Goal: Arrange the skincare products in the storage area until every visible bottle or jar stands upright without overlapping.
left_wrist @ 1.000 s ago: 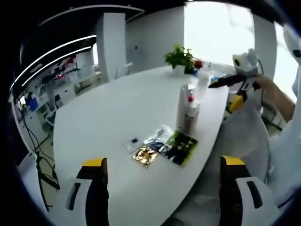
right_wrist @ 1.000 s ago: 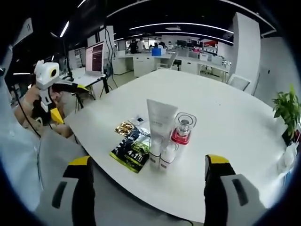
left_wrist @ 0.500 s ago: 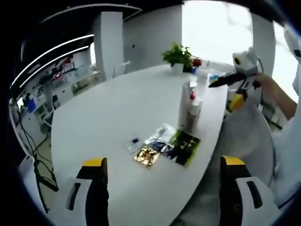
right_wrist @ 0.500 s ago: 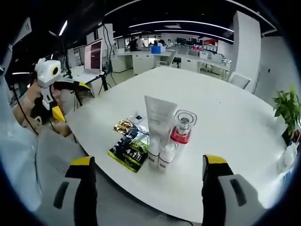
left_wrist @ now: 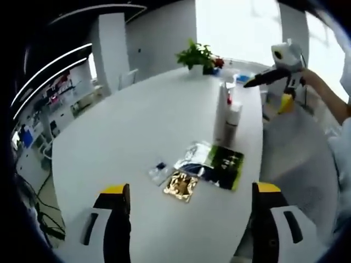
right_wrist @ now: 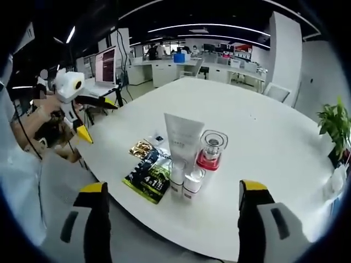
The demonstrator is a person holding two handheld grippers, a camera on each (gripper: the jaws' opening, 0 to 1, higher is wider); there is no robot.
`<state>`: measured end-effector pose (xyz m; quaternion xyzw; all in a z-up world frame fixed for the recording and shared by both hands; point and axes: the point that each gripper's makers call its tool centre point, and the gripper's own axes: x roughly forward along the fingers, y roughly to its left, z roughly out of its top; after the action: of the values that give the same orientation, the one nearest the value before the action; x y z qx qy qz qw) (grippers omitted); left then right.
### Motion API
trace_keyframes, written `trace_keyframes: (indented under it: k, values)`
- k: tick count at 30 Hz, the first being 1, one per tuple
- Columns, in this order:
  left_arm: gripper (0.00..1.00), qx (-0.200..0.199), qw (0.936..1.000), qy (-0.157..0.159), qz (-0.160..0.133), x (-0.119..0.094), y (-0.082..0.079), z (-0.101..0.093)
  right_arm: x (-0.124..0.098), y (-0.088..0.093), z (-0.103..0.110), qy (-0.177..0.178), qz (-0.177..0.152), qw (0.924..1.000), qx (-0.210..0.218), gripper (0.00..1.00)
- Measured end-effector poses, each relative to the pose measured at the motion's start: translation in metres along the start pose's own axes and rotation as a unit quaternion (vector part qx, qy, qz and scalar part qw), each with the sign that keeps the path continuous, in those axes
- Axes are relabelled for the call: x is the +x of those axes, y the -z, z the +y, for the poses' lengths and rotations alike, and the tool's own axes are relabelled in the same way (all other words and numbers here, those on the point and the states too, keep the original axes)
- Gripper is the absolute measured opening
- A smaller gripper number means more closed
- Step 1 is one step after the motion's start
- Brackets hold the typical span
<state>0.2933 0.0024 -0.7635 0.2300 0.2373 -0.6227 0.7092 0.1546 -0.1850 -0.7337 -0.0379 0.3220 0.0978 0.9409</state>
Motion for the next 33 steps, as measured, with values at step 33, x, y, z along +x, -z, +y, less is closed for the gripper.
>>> trace_keyframes:
  k: [33]
  values:
    - [0.71,0.137,0.9833,-0.026,0.117,0.116,0.025,0.105,0.002,0.008,-0.002,-0.01,0.012,0.9996,0.023,0.97]
